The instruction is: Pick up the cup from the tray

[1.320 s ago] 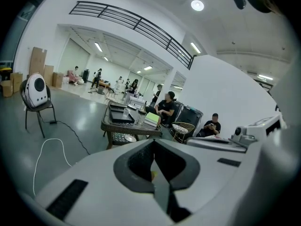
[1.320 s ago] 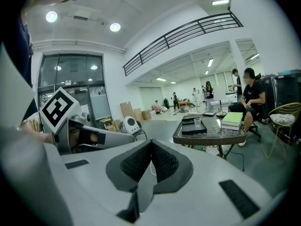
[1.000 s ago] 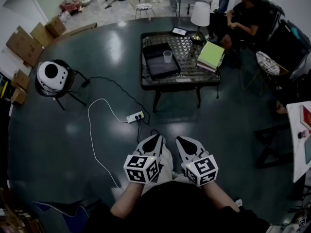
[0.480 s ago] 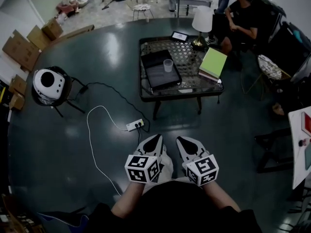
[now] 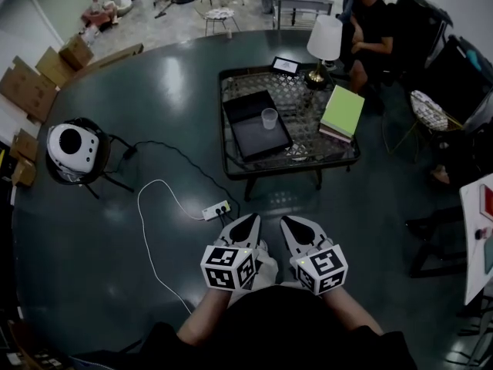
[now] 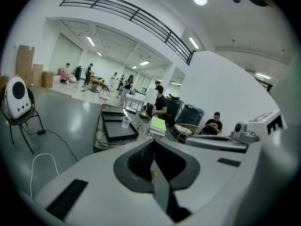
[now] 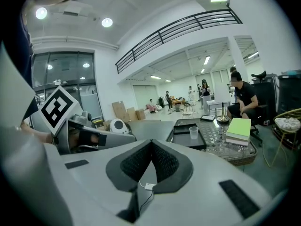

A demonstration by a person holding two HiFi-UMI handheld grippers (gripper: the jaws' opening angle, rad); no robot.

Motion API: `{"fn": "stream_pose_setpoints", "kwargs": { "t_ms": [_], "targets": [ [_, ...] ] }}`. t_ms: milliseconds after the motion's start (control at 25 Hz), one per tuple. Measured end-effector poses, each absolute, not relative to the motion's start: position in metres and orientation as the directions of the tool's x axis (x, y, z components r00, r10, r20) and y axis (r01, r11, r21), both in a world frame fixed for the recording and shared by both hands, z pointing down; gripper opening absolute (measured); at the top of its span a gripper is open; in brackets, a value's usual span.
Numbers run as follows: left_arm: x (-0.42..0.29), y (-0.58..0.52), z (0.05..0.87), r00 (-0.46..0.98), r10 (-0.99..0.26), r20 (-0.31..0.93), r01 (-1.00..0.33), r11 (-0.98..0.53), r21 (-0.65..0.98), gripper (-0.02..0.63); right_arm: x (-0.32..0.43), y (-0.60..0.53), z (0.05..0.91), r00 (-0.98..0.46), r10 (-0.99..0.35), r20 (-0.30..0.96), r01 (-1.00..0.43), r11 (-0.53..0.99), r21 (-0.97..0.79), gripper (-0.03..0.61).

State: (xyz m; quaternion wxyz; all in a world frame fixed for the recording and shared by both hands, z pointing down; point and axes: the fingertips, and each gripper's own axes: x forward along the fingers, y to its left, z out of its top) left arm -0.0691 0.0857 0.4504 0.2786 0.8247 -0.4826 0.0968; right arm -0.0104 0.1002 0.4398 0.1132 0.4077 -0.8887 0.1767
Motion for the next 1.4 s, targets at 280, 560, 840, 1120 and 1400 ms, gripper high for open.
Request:
{"fn": "stream_pose_setpoints", "kwargs": {
  "t_ms": [280,560,840,1120,1400],
  "targets": [
    [-0.081,0.038,0.453,0.534,-0.722,0.439,-0.841,-0.402,0.361,0.011,-0.028,0.048,0.439,-0.634,-0.694,0.342,-0.771,0.598,-0.217,0.011],
    [-0.093,-0.009,0.457,0.551,-0.705,0.447,-0.833,-0.427,0.353,0.011,-0.042,0.000,0.442,-0.619,-0.706,0.343,-0.784,0.582,-0.216,0.011],
    [-0.096,-0.046,0.460,0.566,-0.694,0.446,-0.823,-0.445,0.353,0.011,-0.045,-0.036,0.443,-0.601,-0.724,0.338,-0.799,0.563,-0.212,0.011],
    [-0.097,-0.064,0.465,0.574,-0.677,0.461,-0.819,-0.453,0.353,0.011,-0.040,-0.053,0.443,-0.577,-0.746,0.333,-0.817,0.528,-0.234,0.011],
    [-0.087,-0.075,0.469,0.580,-0.667,0.468,-0.814,-0.452,0.364,0.011,-0.028,-0.059,0.449,-0.564,-0.749,0.347,-0.825,0.504,-0.255,0.011]
  ]
}}
